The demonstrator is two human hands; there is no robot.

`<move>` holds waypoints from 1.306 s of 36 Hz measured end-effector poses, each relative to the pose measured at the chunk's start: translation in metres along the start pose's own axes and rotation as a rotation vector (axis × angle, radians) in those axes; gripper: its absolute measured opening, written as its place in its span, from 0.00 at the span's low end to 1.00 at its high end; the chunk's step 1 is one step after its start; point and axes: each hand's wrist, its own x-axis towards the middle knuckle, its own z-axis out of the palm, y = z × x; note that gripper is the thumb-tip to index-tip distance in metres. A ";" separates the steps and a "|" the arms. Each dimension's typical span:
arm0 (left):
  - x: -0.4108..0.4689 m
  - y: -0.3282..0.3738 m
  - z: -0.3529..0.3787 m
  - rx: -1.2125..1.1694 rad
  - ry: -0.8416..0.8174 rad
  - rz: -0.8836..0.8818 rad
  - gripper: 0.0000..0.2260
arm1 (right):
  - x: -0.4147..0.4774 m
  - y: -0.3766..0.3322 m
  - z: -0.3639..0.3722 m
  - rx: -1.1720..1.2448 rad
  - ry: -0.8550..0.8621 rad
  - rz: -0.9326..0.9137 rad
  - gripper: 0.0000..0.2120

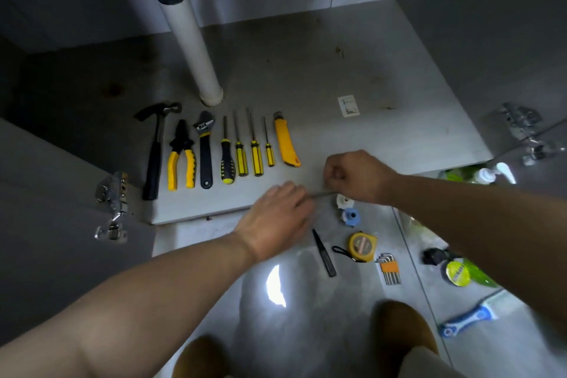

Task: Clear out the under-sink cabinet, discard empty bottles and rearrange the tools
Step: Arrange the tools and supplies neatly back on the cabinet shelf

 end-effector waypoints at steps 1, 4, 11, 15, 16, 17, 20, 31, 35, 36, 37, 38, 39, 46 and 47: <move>-0.002 0.008 0.006 -0.039 -0.115 0.033 0.14 | -0.007 0.006 0.003 -0.039 -0.043 -0.019 0.05; -0.006 0.023 0.030 -0.174 -0.450 0.008 0.19 | -0.028 0.025 0.023 -0.138 -0.183 -0.027 0.06; -0.005 0.041 0.081 -0.412 -0.742 -0.201 0.32 | -0.063 0.068 0.075 -0.289 -0.329 0.040 0.16; -0.003 0.047 0.099 -0.477 -0.721 -0.218 0.33 | -0.076 0.086 0.098 -0.368 -0.278 0.016 0.28; -0.003 0.048 0.102 -0.492 -0.704 -0.224 0.32 | -0.078 0.089 0.102 -0.387 -0.276 0.016 0.30; -0.003 0.048 0.105 -0.503 -0.682 -0.232 0.31 | -0.079 0.092 0.106 -0.404 -0.273 0.015 0.31; -0.002 0.048 0.113 -0.525 -0.627 -0.267 0.27 | -0.084 0.097 0.120 -0.433 -0.256 0.012 0.35; -0.021 0.044 0.119 -0.341 -0.591 -0.347 0.18 | -0.081 0.079 0.151 -0.420 -0.227 0.041 0.29; -0.029 0.038 0.113 -0.363 -0.570 -0.367 0.17 | -0.078 0.071 0.147 -0.323 -0.250 0.024 0.30; -0.030 0.036 0.109 -0.385 -0.575 -0.385 0.14 | -0.077 0.069 0.145 -0.302 -0.247 0.014 0.31; -0.031 0.033 0.104 -0.416 -0.578 -0.401 0.11 | -0.077 0.067 0.141 -0.284 -0.240 0.005 0.31; -0.032 0.031 0.098 -0.455 -0.584 -0.412 0.09 | -0.077 0.064 0.136 -0.265 -0.228 -0.004 0.32; -0.033 0.028 0.090 -0.492 -0.590 -0.404 0.08 | -0.077 0.061 0.131 -0.240 -0.208 -0.014 0.32; -0.024 0.010 0.022 -0.565 -0.631 -0.309 0.12 | -0.065 0.030 0.065 0.022 0.024 -0.075 0.33; -0.022 0.008 0.014 -0.565 -0.624 -0.307 0.13 | -0.061 0.026 0.055 0.047 0.061 -0.077 0.33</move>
